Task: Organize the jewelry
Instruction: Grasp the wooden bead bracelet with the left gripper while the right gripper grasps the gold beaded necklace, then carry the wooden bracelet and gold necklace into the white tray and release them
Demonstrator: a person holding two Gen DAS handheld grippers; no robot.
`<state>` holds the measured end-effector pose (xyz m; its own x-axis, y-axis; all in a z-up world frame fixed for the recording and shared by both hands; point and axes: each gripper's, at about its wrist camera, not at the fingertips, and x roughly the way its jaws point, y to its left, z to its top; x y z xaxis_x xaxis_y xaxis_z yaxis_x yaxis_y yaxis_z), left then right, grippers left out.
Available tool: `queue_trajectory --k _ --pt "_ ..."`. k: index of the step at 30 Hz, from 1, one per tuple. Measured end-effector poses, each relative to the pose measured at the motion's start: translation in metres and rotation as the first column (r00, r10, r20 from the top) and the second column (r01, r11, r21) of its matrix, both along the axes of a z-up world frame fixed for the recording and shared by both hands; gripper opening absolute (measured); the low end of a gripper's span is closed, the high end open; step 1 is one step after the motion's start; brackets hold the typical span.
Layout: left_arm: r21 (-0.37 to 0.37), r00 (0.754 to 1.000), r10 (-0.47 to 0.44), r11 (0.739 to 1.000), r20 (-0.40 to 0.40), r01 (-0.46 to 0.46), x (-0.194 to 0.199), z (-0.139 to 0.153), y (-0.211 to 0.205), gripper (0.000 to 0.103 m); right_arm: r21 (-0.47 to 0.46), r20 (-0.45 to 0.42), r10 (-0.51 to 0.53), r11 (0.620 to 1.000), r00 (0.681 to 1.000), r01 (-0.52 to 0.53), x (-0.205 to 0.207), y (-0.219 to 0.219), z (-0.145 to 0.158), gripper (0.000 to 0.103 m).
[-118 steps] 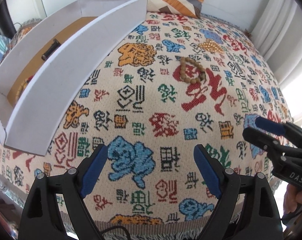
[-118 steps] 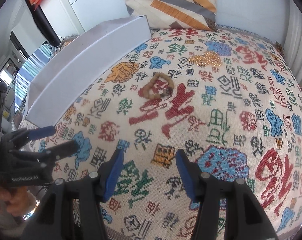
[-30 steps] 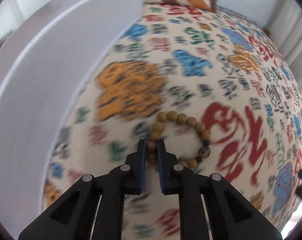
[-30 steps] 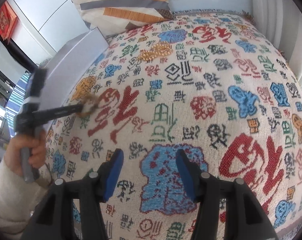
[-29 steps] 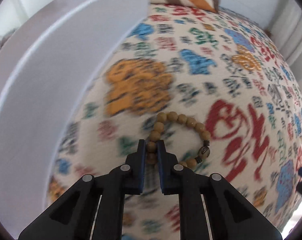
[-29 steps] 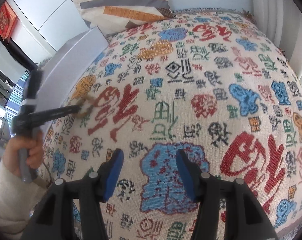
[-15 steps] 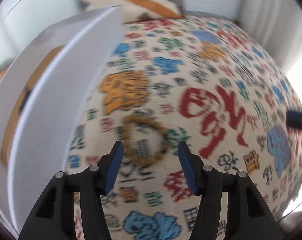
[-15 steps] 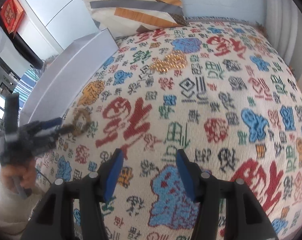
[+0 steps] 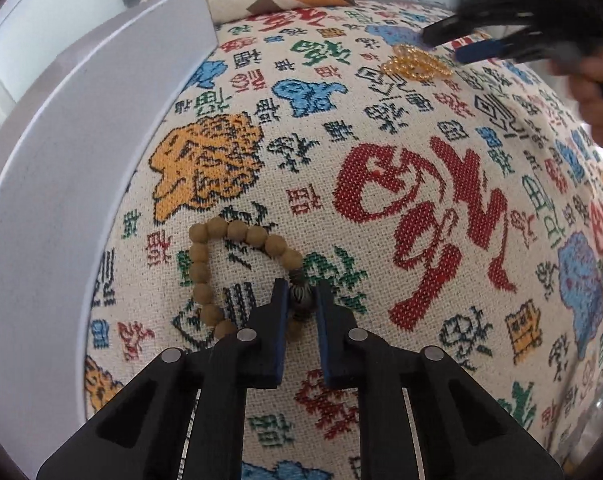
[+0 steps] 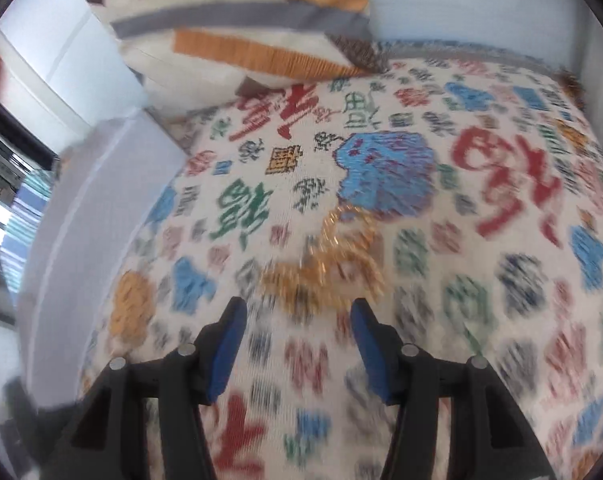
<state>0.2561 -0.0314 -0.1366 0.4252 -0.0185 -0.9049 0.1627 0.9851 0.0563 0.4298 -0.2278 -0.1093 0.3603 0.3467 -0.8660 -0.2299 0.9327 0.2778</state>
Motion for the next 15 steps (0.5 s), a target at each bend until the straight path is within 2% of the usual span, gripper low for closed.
queue_trajectory --k 2,3,4,6,7,8,11,15 --pt "-0.019 1.000 0.013 1.000 -0.005 -0.014 0.000 0.001 0.003 0.012 -0.038 -0.037 -0.026 0.999 0.999 0.025 0.014 0.014 -0.018 0.055" --pt "-0.042 1.000 0.024 0.999 -0.011 -0.024 0.001 0.002 0.006 0.012 -0.060 -0.019 -0.040 0.997 0.999 0.039 0.018 0.018 -0.020 0.055" --pt "-0.062 0.999 0.032 0.998 -0.018 -0.033 0.002 0.002 0.009 0.011 -0.097 0.023 -0.042 0.994 0.999 0.044 0.019 0.025 -0.019 0.051" --pt "-0.116 0.997 0.061 0.991 -0.041 -0.065 0.004 0.006 0.018 0.011 -0.159 0.036 -0.018 0.987 0.999 0.023 0.019 0.035 -0.018 0.025" --pt "-0.139 0.996 0.071 0.987 -0.051 -0.077 0.004 0.008 0.023 0.011 -0.141 0.046 -0.010 0.990 0.999 0.016 0.015 0.035 -0.013 0.009" --pt "-0.175 0.995 0.081 0.980 -0.060 -0.090 0.003 0.012 0.028 0.011 -0.123 0.049 -0.002 0.992 0.999 0.008 0.011 0.035 -0.007 0.001" --pt "-0.296 0.990 0.110 0.946 -0.085 -0.131 0.000 0.030 0.045 0.011 -0.048 0.076 0.021 0.999 0.997 -0.018 -0.009 0.027 0.020 0.000" --pt "-0.410 0.986 0.148 0.897 -0.080 -0.168 -0.008 0.065 0.063 0.011 0.032 0.127 0.077 0.996 0.989 -0.081 -0.041 0.024 0.066 0.000"
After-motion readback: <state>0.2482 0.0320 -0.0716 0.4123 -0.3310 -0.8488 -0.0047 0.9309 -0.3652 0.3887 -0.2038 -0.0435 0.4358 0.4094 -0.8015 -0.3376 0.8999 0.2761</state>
